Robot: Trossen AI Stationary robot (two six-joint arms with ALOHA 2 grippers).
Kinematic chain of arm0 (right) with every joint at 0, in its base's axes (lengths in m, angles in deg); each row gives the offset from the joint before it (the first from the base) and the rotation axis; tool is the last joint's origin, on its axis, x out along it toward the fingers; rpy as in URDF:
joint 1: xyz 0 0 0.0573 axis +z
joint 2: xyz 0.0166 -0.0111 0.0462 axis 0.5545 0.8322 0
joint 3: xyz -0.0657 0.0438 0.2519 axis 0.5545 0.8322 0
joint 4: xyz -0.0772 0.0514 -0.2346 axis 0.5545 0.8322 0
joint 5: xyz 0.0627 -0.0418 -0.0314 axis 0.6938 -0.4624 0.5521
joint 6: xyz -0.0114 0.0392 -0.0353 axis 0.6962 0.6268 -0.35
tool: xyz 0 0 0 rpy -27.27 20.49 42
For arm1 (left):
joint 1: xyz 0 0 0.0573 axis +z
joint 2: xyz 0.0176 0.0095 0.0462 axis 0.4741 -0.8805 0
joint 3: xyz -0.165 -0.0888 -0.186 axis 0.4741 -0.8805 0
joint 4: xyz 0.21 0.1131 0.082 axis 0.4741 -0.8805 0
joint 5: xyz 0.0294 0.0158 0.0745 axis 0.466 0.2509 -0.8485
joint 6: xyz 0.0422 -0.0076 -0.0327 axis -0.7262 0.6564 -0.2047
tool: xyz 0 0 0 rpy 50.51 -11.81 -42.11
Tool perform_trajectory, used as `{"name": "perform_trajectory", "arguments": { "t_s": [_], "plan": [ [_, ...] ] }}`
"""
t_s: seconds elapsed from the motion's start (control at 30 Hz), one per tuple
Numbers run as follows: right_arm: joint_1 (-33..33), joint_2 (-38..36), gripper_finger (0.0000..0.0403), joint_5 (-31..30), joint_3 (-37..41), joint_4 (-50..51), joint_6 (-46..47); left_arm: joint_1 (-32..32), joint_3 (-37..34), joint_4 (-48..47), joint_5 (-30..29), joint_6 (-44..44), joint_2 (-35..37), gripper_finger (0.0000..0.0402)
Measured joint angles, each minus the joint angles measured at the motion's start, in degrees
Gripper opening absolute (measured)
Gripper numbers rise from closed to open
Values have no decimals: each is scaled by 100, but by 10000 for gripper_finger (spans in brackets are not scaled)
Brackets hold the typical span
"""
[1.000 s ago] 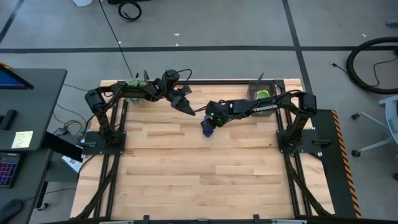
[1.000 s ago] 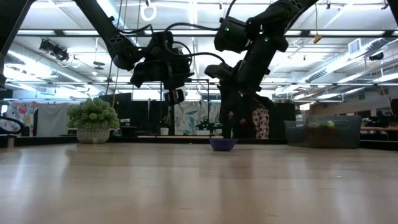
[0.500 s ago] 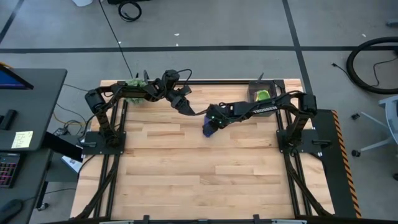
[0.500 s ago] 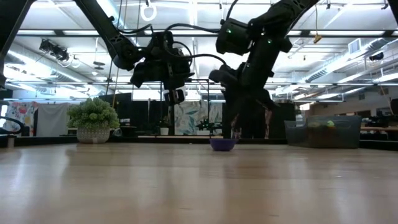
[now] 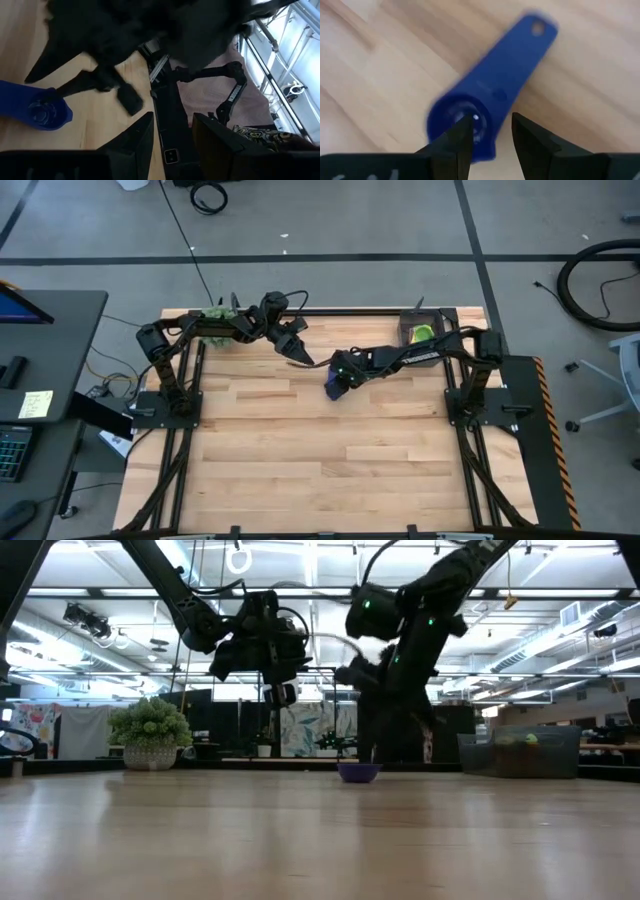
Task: Nest measuring cups in basket
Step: Stack the purple measuring cup on top of the green measuring cup in the black bin
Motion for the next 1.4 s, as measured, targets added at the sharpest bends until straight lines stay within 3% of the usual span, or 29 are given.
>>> {"name": "perform_trajectory", "arguments": {
  "t_s": [0.37, 0.47, 0.67, 0.9, 1.4],
  "plan": [
    [50, 588, 132, 296, -33, -295, -5, 0, 0, 5, 57, 9, 2, 141],
    [50, 571, 111, 277, -22, -295, -4, 0, 0, 7, 56, 8, 2, 141],
    [38, 584, 17, 356, -22, -356, 311, 0, 0, 5, 54, 9, 2, 141],
    [42, 599, 16, 425, -197, -200, 259, 0, 0, 5, 54, 10, 2, 141],
    [-169, 626, 16, -469, -2071, 3968, -33, 0, 0, 4, 56, 17, 2, 141]
  ]
}}
